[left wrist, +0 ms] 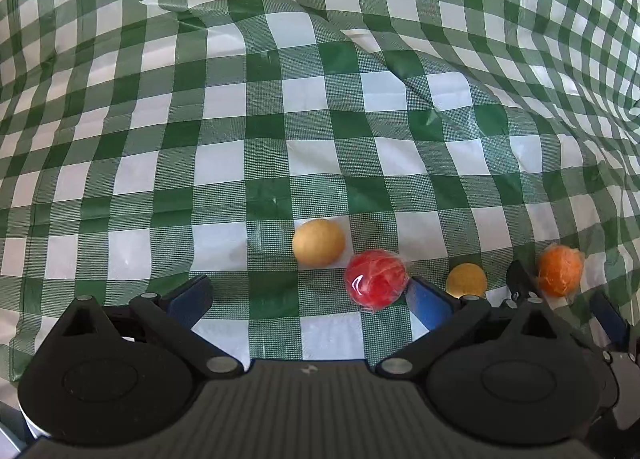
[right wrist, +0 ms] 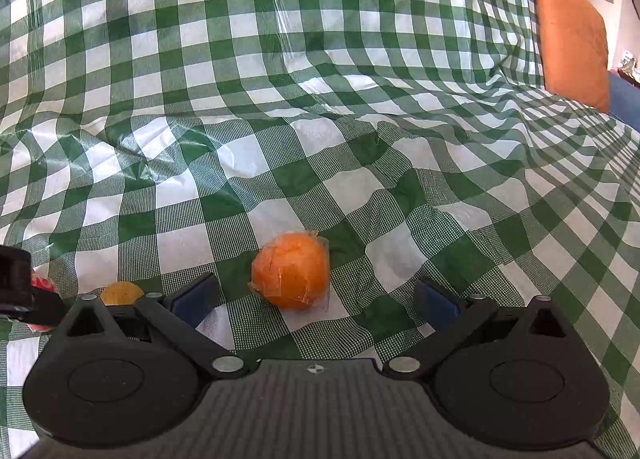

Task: Organize fruits
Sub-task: 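Move both open tools toward the fruits left on the cloth, then grasp a wrapped orange fruit with the right tool while the left tool grasps a yellow fruit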

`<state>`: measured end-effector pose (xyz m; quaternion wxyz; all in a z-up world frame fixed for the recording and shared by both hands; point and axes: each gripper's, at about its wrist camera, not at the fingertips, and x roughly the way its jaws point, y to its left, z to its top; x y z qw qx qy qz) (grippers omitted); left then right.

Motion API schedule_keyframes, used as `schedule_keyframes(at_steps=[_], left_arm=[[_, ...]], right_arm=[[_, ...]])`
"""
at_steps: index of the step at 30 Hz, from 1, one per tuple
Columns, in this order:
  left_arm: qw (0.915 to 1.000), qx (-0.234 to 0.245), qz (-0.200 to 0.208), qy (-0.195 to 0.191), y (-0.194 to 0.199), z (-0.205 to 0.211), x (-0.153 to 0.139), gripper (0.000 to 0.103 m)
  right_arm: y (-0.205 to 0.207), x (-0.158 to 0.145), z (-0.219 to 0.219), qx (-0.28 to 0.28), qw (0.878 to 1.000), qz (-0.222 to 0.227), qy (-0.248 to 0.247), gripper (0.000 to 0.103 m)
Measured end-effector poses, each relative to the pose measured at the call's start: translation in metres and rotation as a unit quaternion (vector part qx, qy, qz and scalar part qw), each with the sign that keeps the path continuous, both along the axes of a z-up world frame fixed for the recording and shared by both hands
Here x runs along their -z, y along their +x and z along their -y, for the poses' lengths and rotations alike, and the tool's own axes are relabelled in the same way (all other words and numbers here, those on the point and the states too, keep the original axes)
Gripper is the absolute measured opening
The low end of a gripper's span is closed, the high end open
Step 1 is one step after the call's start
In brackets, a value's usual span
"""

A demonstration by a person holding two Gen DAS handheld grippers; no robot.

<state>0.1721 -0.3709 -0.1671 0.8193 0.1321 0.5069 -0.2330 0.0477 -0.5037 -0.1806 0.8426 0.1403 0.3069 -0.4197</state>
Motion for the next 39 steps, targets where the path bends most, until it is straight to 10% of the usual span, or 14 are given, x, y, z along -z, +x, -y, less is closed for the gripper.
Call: schedule_keyframes(at_steps=[11,17,23,25,27,28,29,39], left_arm=[[0.996,-0.043,-0.01,-0.078,0.023,-0.024,-0.025,0.103],[0.9968,-0.049,-0.048,-0.04,0.051,-0.02,-0.004,0.103],[0.9998,0.003,0.008,0.02,0.033,0.003,-0.001,0.101],[0.9998,-0.001,0.015,0.015,0.029,0.002,-0.006,0.085],[0.9994,0.019,0.03,0.005,0.022,0.004,-0.015,0.046],[0.9989,0.034,0.033,0.004,0.02,0.006,-0.017,0.029],[0.9986,0.043,0.032,0.004,0.019,0.006,-0.019,0.029],[0.9966,0.043,0.07,0.007,-0.007,-0.045,-0.064,0.029]], right_arm=[[0.001,-0.002,0.001,0.003,1.0,0.005,0.0,0.102],[0.001,-0.002,0.002,0.005,1.0,0.006,0.0,0.102],[0.003,-0.002,0.001,0.001,1.0,0.005,-0.007,0.102],[0.003,-0.002,0.002,-0.002,1.0,0.005,-0.009,0.102],[0.002,-0.004,0.001,-0.013,1.0,0.013,-0.011,0.082],[0.001,-0.006,0.001,-0.021,0.999,0.02,-0.013,0.055],[0.001,-0.007,0.0,-0.031,0.999,0.024,-0.015,0.038],[-0.015,-0.016,0.01,0.046,0.997,0.034,-0.044,0.038]])
